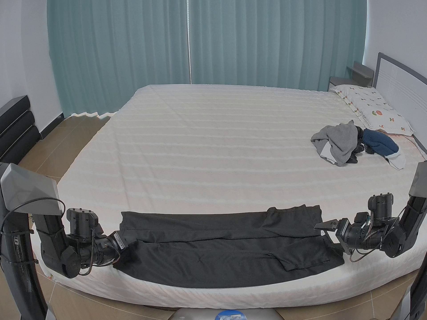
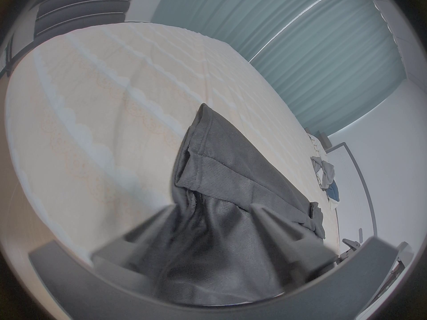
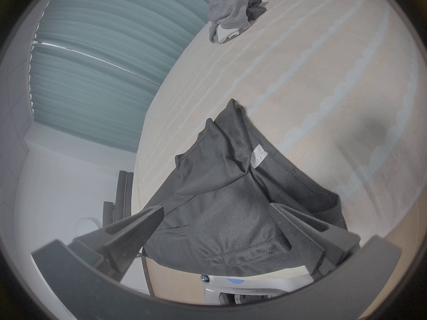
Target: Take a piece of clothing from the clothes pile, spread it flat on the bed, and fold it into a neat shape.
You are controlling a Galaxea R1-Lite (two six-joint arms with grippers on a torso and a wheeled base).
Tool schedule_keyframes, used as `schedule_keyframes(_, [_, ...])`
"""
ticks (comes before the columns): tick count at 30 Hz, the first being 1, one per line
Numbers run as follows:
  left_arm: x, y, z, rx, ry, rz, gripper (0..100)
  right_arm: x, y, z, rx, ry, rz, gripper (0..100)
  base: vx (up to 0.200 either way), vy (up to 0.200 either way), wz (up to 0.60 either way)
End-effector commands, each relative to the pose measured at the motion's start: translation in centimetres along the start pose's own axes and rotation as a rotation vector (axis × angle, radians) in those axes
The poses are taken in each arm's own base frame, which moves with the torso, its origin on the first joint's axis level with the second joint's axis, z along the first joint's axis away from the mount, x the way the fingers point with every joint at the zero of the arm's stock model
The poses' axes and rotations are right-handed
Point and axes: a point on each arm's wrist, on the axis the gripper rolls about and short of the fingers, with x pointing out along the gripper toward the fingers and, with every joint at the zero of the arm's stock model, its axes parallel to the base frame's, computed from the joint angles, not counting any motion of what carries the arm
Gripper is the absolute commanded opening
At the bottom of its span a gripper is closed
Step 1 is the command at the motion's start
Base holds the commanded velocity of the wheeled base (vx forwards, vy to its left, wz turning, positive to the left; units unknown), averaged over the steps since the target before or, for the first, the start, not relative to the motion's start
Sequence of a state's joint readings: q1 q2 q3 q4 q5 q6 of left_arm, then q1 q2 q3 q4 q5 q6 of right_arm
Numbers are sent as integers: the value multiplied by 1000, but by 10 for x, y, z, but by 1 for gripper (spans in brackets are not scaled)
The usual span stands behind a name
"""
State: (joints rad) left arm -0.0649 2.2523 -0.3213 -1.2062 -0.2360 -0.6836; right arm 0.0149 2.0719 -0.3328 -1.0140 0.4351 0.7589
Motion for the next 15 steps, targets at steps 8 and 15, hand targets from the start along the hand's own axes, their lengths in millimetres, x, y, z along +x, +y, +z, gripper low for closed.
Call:
schedule_keyframes(8, [-6,12,-3,-31,7,43,0,0,-1,0,1,0,0,100,0,0,0])
schedule_keyframes(15, [-7,13,0,-31,-20,47,0,1,-2,0,4,-2,-5,100,0,0,0])
